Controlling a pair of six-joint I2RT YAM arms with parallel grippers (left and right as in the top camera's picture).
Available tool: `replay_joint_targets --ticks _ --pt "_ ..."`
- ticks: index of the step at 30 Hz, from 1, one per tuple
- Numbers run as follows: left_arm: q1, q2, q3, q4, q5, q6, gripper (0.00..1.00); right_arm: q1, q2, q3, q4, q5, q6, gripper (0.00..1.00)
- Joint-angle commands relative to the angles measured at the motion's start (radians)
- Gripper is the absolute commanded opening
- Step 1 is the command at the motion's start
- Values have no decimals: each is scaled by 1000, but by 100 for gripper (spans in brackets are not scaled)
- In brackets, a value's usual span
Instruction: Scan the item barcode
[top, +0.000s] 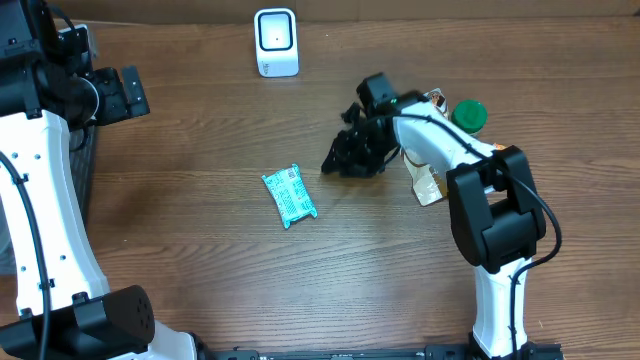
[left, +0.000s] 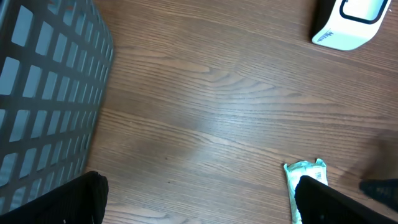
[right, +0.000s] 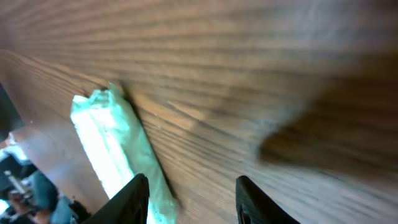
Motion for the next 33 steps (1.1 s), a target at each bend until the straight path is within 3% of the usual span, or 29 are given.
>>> replay_joint_targets --ticks 1,4,5,11,16,25,33 --pt "-7 -3 11 1 6 -7 100 47 -17 79 -27 26 -37 32" --pt "-7 -3 11 1 6 -7 100 134 -17 78 -26 2 -13 10" --pt "-7 -3 11 1 6 -7 100 158 -17 77 -23 6 -2 9" --pt "-7 -3 11 1 6 -7 100 332 -2 76 25 96 124 8" --pt "-7 -3 11 1 6 -7 100 399 39 76 0 165 133 9" --pt "-7 -3 11 1 6 -7 100 374 40 74 -143 399 132 10" --pt "-7 -3 11 1 6 -7 99 309 12 80 -180 391 67 11"
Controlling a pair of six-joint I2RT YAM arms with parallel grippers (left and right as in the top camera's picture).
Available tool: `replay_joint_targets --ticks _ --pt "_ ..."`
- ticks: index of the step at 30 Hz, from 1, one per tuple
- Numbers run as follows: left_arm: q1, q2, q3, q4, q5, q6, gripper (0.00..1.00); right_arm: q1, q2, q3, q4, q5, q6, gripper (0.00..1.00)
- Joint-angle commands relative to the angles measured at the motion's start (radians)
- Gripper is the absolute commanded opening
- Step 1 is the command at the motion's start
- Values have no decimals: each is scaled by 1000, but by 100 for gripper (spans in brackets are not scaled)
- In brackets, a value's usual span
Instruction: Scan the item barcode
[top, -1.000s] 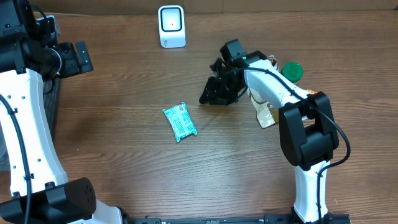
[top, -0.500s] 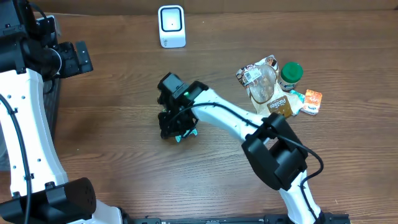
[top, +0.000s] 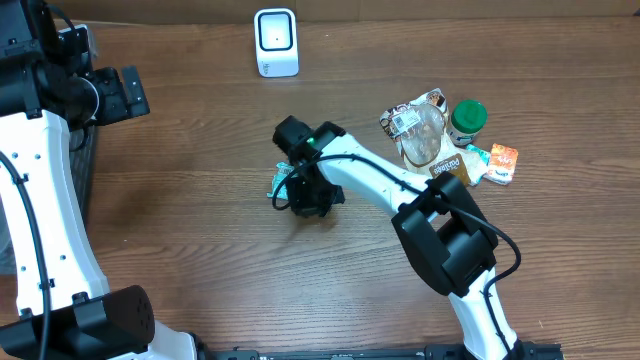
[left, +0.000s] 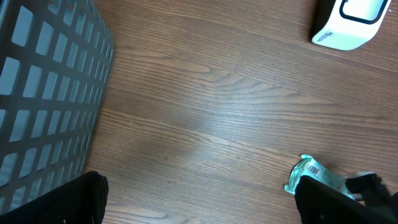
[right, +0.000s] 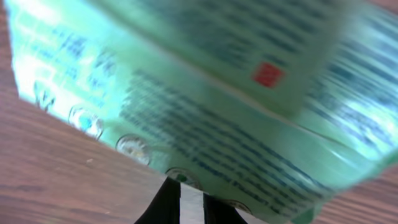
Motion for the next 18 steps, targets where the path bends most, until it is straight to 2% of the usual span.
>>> replay_joint_targets --ticks 1,5,6,7,8,9,10,16,18 --pt "-7 -3 11 1 6 -7 100 -32 -35 17 1 19 -51 11" --pt "-7 -3 11 1 6 -7 100 -97 -135 16 -9 -56 -113 18" --pt "-7 -3 11 1 6 -7 100 -121 -160 16 -11 -81 -137 27" --pt "-7 -3 11 1 6 -7 99 -131 -168 16 -14 -89 -140 32" --pt "-7 -3 11 1 6 -7 99 -154 -179 16 -18 -101 -151 44" --pt "-6 -3 11 1 6 -7 99 -172 -183 16 -18 -113 -161 48" --pt "-6 -3 11 1 6 -7 99 -202 -183 16 -18 -135 -166 56" --pt "-8 -3 11 1 6 -7 99 -298 -137 -31 68 -358 -238 56" --pt "-8 -3 11 1 6 -7 100 -298 -122 -64 97 -370 -237 56"
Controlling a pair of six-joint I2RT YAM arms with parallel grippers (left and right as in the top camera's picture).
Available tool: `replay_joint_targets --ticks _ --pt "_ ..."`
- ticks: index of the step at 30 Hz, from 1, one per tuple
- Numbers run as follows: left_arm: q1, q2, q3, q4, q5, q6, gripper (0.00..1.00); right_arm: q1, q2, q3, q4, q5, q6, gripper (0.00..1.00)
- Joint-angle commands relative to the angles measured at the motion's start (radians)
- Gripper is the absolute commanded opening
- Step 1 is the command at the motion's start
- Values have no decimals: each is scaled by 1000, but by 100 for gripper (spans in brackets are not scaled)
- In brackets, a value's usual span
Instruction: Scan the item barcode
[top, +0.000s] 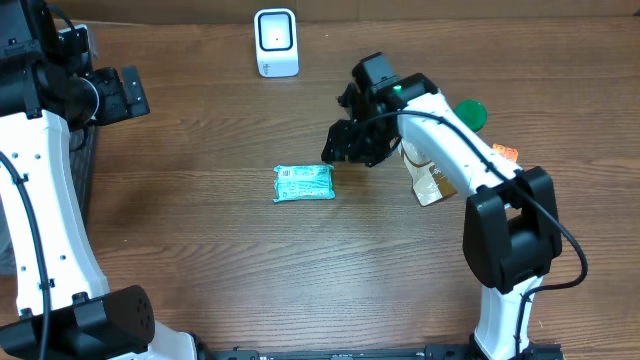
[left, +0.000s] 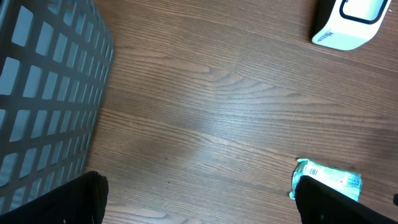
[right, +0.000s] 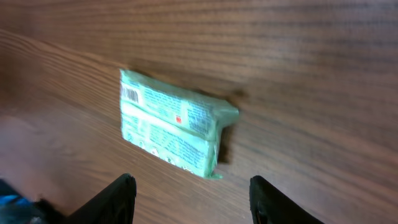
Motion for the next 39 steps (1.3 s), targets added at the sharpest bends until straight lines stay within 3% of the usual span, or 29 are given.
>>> replay_joint_targets --ticks 1,8,15,23,28,30,31,32,39 --pt "-7 -3 11 1 5 -7 100 7 39 -71 43 -119 -41 56" --pt "-6 -3 11 1 6 -7 99 7 50 -187 184 -121 19 55" --pt "-6 -3 11 1 6 -7 100 8 92 -267 361 -191 93 44" --pt "-7 -3 11 1 6 -7 100 8 154 -267 397 -208 149 25" --pt "-6 -3 11 1 6 -7 99 8 164 -267 437 -275 149 24" --pt "-6 -3 11 1 6 -7 100 8 164 -267 443 -290 148 17" --pt "-7 -3 11 1 6 -7 100 8 164 -267 443 -292 148 6" --pt "-7 -3 11 1 6 -7 100 8 164 -266 443 -293 148 4" --pt "-7 -3 11 1 6 -7 100 -39 82 -264 420 -428 67 4"
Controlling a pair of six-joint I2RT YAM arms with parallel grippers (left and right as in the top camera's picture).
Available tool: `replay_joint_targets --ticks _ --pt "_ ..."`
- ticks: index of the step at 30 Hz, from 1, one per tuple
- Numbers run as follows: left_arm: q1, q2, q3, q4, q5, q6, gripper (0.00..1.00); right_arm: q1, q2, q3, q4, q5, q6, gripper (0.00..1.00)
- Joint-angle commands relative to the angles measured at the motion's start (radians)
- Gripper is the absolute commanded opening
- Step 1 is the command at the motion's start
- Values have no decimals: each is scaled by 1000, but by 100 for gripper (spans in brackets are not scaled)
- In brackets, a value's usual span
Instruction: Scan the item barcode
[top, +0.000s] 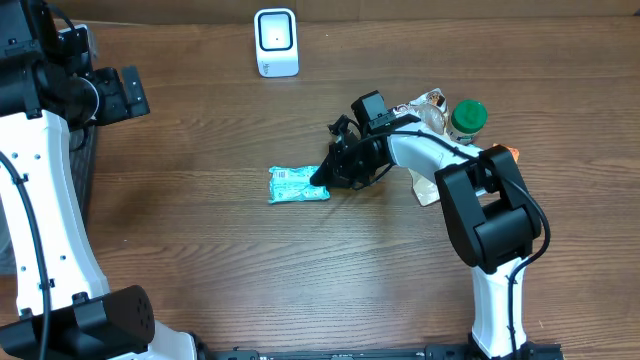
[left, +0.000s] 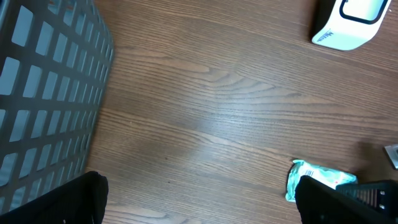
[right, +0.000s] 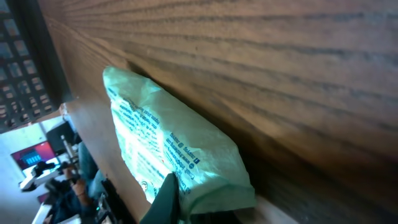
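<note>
The green snack packet (top: 295, 186) lies flat on the wooden table, lengthwise left to right, with a white barcode patch near its left end. My right gripper (top: 324, 178) is down at the packet's right end and shut on it; the right wrist view shows the packet (right: 166, 144) filling the space at a dark fingertip (right: 166, 198). The white scanner (top: 276, 42) stands at the back edge, apart from both. Far to the left, my left gripper (top: 122, 96) hangs open and empty; the left wrist view catches the packet (left: 313, 177) and the scanner (left: 352, 22).
At the right lies a cluster of other goods: a jar with a green lid (top: 467, 116), clear bags (top: 424, 118) and an orange packet (top: 505, 155). A grey lattice basket (left: 43, 93) stands at the table's left edge.
My right gripper was open, above and to the right of the packet. Now it is low at the packet's right end and shut on it. The packet has shifted slightly left.
At first the packet lay aslant, with my right gripper open to its right. Then the gripper was down on the packet. After that the packet lay crosswise, barcode up, and the gripper stood off, open. Now it holds the packet's right end.
</note>
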Motion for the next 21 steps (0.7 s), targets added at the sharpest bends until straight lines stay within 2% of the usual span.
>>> replay_joint_targets --ticks 1,5,12,17,21 --pt "-7 -3 11 1 6 -7 100 -37 -85 -10 -15 -87 -76 4" --pt "-7 -3 11 1 6 -7 99 -49 -220 -10 -43 -126 -119 4" --pt "-7 -3 11 1 6 -7 100 -67 -507 -10 -96 -125 -114 4" --pt "-7 -3 11 1 6 -7 100 -100 -674 -10 -226 -126 -108 4" --pt "-7 -3 11 1 6 -7 100 -108 -731 -10 -282 -126 -107 4"
